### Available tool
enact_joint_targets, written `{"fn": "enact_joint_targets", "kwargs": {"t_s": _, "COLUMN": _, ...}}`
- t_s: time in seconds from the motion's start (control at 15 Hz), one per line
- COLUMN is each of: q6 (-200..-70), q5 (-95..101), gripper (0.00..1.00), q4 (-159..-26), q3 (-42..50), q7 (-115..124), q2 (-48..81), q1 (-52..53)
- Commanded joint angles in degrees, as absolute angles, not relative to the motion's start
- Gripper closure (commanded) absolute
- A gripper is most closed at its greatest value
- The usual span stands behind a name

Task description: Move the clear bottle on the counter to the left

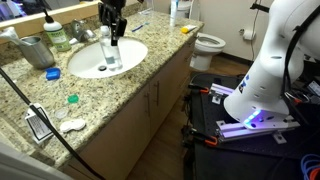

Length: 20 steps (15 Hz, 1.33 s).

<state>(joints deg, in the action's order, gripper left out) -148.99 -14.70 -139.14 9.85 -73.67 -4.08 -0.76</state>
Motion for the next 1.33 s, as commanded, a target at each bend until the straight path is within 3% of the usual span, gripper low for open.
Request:
{"fn": "enact_joint_targets", "kwargs": {"t_s": 0.0, "q6": -151.52, "q5": -17.96, "gripper": 0.65, "q4": -138.83, "q3": 9.27, "q7": -86.73, "q2": -3.82, "q1": -0.81}}
{"fn": "enact_joint_targets", "kwargs": {"t_s": 0.73, "q6": -148.69, "q5": -24.06, "gripper": 0.65, "q4": -137.57, "q3": 9.47, "q7": -122.95, "q2": -3.38, "q1": -1.09}}
{"fn": "enact_joint_targets", "kwargs": {"t_s": 0.8, "q6": -148.95, "q5": -21.74, "gripper": 0.40, "q4": -138.84, "q3": 8.80, "q7": -118.14, "q2": -4.12, "q1": -1.50}}
{"fn": "enact_joint_targets", "kwargs": {"t_s": 1.0, "q6": -148.98, "q5": -22.36, "gripper": 0.40, "q4": -138.80, "q3": 8.82, "q7": -120.21, "q2": -4.09, "q1": -1.50}}
{"fn": "enact_joint_targets", "kwargs": {"t_s": 1.07, "q6": -146.75, "q5": -24.38, "gripper": 0.65, "q4": -138.55, "q3": 8.92, "q7": -120.84, "q2": -4.39, "q1": -1.23}}
{"fn": "enact_joint_targets", "kwargs": {"t_s": 1.27, "q6": -146.48, "q5": -32.46, "gripper": 0.65, "q4": -138.26, "q3": 8.80, "q7": -125.41, "q2": -4.54, "q1": -0.35}}
